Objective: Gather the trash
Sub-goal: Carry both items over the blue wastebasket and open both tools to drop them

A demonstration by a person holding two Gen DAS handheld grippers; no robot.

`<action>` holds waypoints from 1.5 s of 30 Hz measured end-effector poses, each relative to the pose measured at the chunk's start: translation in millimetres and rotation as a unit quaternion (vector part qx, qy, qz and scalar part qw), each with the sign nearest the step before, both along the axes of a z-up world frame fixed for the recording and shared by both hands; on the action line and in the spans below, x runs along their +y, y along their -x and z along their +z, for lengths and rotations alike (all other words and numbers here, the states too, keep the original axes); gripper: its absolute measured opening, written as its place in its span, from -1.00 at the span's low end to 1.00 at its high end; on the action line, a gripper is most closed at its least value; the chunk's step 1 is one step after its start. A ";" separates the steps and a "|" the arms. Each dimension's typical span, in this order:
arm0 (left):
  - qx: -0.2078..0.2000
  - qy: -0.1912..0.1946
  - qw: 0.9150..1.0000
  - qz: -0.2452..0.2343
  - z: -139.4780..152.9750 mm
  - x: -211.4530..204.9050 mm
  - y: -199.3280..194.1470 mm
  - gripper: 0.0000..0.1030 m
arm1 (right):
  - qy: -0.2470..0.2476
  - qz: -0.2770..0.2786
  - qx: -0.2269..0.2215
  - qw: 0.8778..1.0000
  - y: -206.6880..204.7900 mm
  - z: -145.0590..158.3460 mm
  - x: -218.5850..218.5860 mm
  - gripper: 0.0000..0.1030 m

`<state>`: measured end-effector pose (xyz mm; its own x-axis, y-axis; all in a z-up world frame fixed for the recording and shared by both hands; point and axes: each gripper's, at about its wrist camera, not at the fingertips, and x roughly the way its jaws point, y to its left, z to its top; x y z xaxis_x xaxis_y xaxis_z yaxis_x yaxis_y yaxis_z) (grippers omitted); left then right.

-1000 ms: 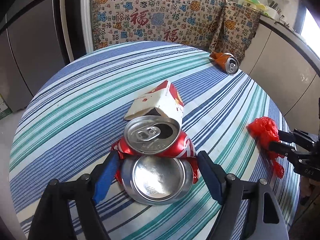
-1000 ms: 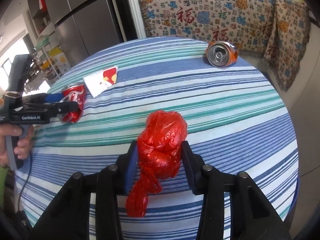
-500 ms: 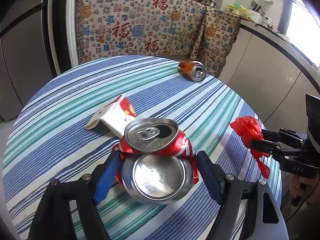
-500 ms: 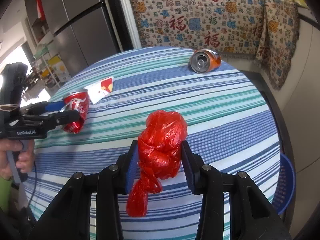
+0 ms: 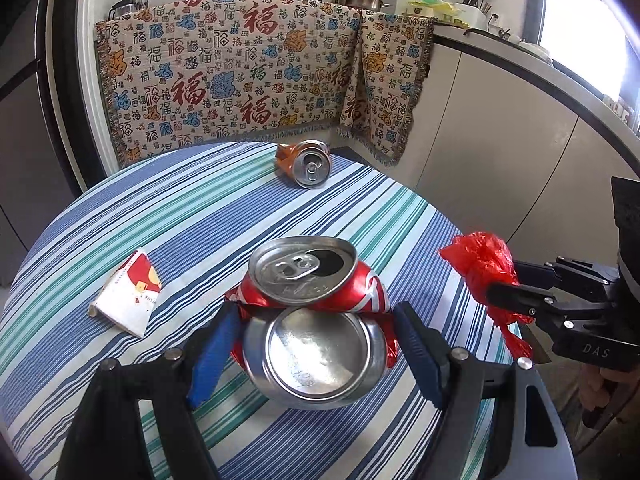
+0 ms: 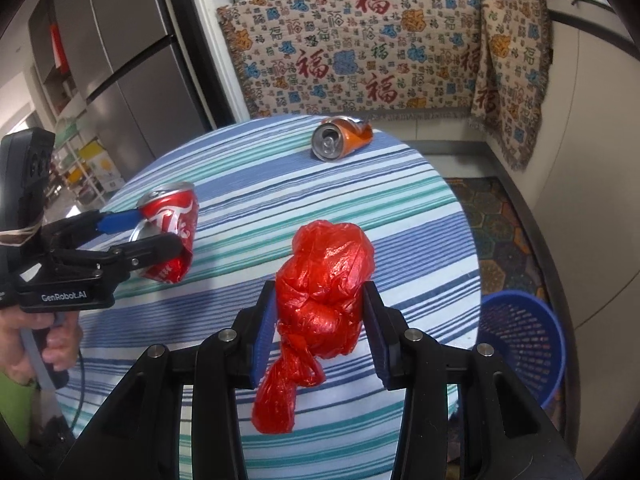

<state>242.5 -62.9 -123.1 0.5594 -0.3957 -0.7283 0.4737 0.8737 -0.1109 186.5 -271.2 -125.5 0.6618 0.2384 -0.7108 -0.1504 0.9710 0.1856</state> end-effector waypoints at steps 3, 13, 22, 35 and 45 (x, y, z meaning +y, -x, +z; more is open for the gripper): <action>-0.003 -0.002 1.000 -0.005 2.3 -10.0 1.6 0.54 | -0.002 -0.007 0.000 1.000 3.7 1.6 -7.9 -0.18; -0.006 -0.002 1.000 -0.016 10.8 -28.8 2.5 0.54 | -0.020 -0.016 0.000 1.000 8.4 3.7 -15.6 -0.18; -0.008 0.017 0.998 -0.065 25.4 -88.2 4.8 0.54 | -0.035 -0.066 -0.007 0.997 13.3 18.5 -80.6 -0.18; 0.034 0.041 0.982 -0.179 -3.1 -288.6 11.8 0.54 | -0.045 -0.169 0.047 0.984 22.4 -14.6 -260.2 -0.18; 0.077 0.006 0.979 -0.188 -82.8 -373.2 -1.8 0.54 | -0.108 -0.194 0.112 0.969 -2.4 -83.0 -343.6 -0.17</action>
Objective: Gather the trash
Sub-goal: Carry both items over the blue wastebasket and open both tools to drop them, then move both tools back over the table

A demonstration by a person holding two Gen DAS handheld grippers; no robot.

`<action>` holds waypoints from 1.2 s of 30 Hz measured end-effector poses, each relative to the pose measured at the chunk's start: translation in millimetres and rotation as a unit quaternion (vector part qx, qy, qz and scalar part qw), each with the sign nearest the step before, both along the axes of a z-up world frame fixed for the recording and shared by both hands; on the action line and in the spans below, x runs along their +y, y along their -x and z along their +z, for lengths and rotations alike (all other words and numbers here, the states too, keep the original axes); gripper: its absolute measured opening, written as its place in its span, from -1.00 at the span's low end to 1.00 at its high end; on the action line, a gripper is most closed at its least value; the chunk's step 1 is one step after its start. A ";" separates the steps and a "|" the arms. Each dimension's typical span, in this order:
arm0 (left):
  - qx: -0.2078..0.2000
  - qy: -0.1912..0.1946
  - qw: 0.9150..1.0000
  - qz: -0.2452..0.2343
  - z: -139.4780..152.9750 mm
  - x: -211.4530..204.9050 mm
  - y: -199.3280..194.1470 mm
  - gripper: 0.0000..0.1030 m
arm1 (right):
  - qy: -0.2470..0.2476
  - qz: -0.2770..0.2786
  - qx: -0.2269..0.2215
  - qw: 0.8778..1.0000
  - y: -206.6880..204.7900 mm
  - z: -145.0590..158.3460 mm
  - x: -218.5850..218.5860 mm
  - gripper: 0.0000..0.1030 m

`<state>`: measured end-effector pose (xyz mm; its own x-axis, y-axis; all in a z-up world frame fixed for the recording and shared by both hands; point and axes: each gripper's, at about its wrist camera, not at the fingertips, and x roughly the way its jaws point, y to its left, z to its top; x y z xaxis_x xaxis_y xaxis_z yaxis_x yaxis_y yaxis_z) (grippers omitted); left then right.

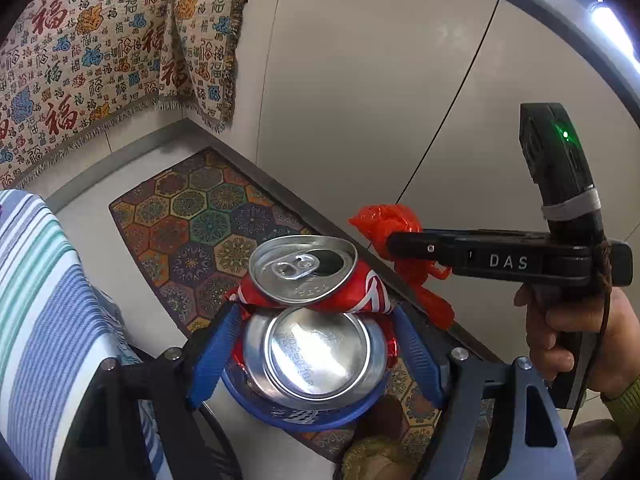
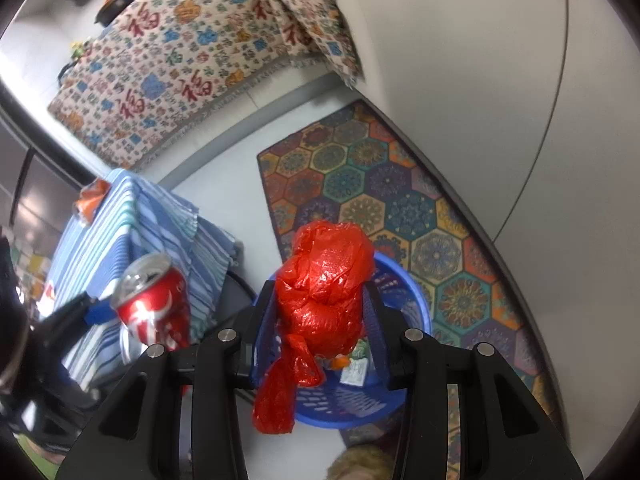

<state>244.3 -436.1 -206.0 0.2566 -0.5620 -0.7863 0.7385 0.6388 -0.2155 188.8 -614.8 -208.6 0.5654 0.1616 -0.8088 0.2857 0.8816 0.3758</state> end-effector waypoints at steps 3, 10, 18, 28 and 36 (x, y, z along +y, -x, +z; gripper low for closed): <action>0.007 0.000 1.000 0.004 -9.1 -10.5 -6.4 0.55 | -0.013 -0.005 0.009 1.000 -5.5 -13.7 -10.0 -0.17; -0.005 -0.037 0.999 0.001 -36.7 -33.0 -9.9 0.55 | -0.034 -0.017 0.013 0.999 -17.4 -31.7 -25.0 -0.16; 0.024 -0.081 0.996 -0.008 -77.5 -48.6 -21.5 0.57 | -0.053 -0.035 0.012 0.998 -25.4 -43.0 -34.7 0.27; 0.042 -0.043 0.998 0.025 -58.8 -31.4 -27.4 0.57 | -0.023 -0.052 -0.021 0.998 -16.9 -19.9 -31.1 0.37; -0.002 0.020 0.999 0.050 35.9 52.8 25.9 0.57 | 0.085 -0.049 -0.056 0.994 2.7 47.7 7.9 0.57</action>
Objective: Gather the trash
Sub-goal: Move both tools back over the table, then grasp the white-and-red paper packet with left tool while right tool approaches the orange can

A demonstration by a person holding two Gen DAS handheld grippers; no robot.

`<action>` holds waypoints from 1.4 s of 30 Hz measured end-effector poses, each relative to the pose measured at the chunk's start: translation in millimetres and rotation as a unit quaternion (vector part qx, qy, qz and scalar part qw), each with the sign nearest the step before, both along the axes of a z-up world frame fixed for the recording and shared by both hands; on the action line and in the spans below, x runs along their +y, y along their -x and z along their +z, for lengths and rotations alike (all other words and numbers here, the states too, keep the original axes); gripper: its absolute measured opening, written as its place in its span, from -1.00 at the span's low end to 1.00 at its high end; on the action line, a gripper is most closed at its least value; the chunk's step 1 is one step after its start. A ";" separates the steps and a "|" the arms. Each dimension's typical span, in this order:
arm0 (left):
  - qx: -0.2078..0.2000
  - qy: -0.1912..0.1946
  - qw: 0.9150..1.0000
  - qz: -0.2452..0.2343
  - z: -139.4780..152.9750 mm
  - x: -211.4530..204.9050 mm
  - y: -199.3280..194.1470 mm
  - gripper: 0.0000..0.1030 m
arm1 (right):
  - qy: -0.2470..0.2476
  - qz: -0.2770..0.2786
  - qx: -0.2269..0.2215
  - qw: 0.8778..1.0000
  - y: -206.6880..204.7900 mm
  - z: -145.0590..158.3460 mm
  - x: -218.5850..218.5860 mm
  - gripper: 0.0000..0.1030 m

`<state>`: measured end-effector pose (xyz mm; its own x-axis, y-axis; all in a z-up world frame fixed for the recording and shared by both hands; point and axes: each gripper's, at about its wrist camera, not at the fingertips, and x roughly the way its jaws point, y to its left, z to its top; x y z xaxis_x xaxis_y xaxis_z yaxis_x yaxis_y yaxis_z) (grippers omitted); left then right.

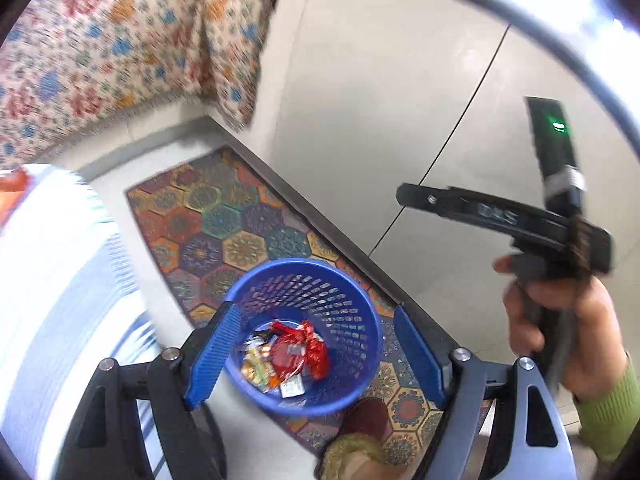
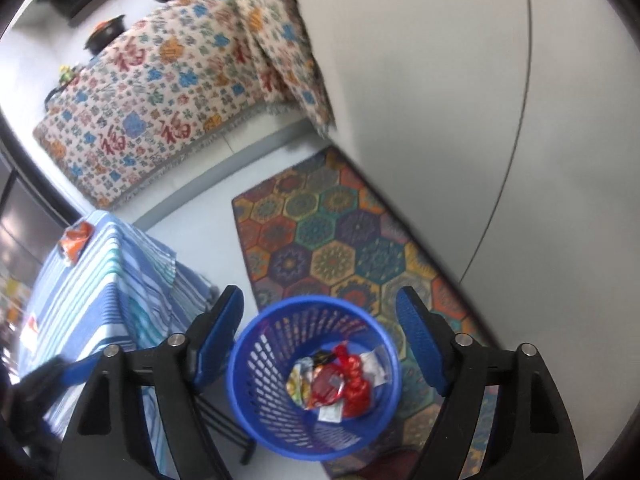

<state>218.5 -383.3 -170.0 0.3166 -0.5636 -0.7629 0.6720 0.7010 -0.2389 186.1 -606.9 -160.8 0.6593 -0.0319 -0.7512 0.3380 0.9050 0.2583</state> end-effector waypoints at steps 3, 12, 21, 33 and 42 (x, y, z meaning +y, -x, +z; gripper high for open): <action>-0.020 -0.007 0.999 0.024 23.6 52.2 20.4 0.59 | 0.030 0.032 -0.022 0.999 1.2 27.7 38.5 0.60; -0.043 -0.086 0.979 0.179 15.4 229.0 27.3 0.59 | 0.030 0.177 -0.069 0.981 -0.3 52.9 209.2 0.65; -0.047 -0.107 0.946 0.303 -1.3 386.4 -12.3 0.59 | 0.049 0.263 -0.006 0.964 -30.2 5.6 346.4 0.65; -0.053 -0.051 0.980 0.187 15.3 438.6 -86.2 0.59 | 0.089 0.264 0.023 0.960 -37.4 -27.7 394.1 0.81; -0.068 -0.124 0.979 0.150 -20.0 431.1 -120.3 0.59 | 0.109 0.264 0.034 0.958 -39.6 -31.5 396.8 0.93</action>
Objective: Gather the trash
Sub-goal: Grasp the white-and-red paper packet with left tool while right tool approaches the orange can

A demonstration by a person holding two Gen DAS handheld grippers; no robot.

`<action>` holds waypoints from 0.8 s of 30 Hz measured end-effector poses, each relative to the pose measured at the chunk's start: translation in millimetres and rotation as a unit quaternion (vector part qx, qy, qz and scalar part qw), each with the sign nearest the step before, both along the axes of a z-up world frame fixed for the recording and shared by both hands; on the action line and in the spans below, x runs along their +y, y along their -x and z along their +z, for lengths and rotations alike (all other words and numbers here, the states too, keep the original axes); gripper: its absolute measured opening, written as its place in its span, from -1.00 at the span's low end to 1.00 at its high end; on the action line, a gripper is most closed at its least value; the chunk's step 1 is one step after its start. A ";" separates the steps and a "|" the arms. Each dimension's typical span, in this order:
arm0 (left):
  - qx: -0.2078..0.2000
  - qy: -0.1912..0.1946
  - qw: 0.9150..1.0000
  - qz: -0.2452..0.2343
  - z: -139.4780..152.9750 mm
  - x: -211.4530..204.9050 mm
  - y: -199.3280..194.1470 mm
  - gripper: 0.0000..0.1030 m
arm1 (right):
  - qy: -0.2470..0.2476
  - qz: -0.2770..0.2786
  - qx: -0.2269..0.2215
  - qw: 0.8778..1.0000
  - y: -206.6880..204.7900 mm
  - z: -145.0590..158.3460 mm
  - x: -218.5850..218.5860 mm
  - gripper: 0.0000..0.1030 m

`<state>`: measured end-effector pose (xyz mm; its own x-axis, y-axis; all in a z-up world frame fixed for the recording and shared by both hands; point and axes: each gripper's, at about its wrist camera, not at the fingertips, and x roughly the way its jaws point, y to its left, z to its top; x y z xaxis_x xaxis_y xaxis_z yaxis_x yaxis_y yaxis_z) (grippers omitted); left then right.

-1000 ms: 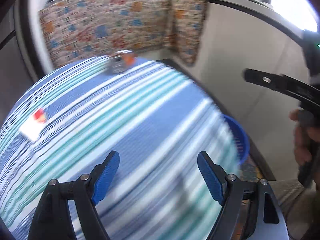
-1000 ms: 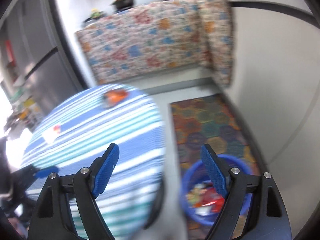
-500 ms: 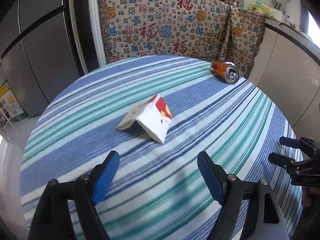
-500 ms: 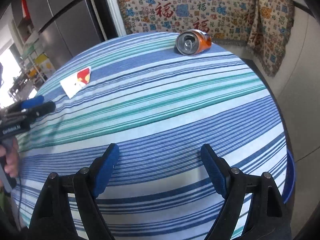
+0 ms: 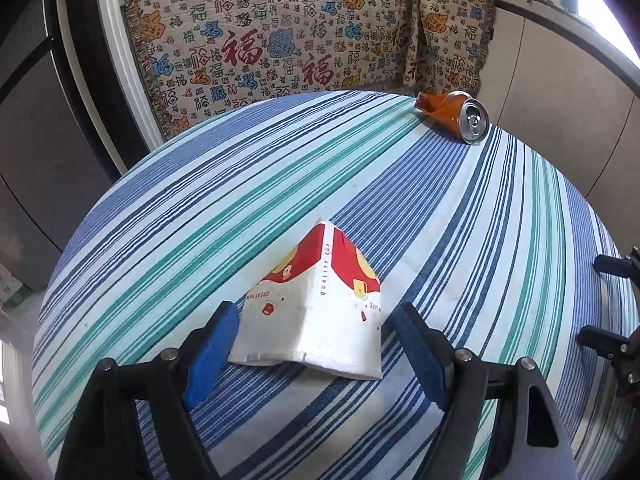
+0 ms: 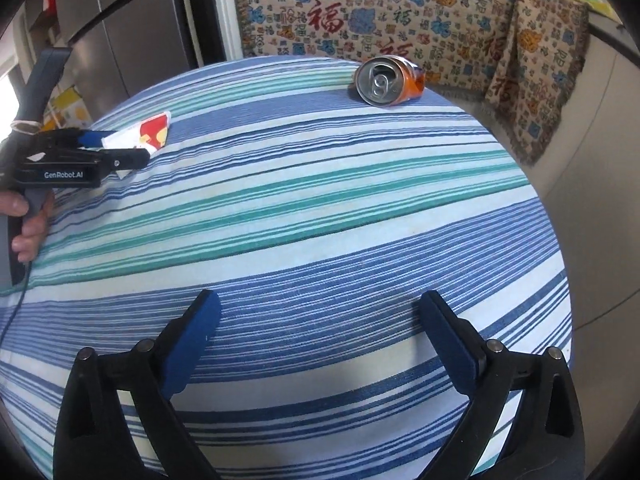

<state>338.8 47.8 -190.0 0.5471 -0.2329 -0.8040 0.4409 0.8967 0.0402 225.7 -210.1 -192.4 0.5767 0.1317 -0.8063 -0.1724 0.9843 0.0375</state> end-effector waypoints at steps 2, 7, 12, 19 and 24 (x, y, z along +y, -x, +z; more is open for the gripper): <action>-0.002 0.000 1.000 -0.007 -0.2 -1.9 0.5 0.53 | 0.000 -0.002 0.001 1.000 -0.7 0.0 -0.5 0.94; -0.011 0.016 1.000 0.025 5.4 9.1 2.9 -0.41 | -0.003 -0.022 0.007 1.000 -7.7 1.2 -7.9 0.94; 0.018 0.054 0.994 0.091 10.1 27.0 8.3 -0.57 | -0.018 -0.059 0.013 0.998 -36.0 3.3 -27.1 0.86; 0.008 0.022 0.994 0.105 8.9 9.5 30.3 -0.57 | -0.012 -0.092 -0.014 0.996 -117.1 4.5 -60.5 0.67; 0.003 0.022 0.994 0.111 7.7 10.7 30.1 -0.57 | -0.026 -0.116 -0.054 0.991 -161.4 15.2 -72.5 0.69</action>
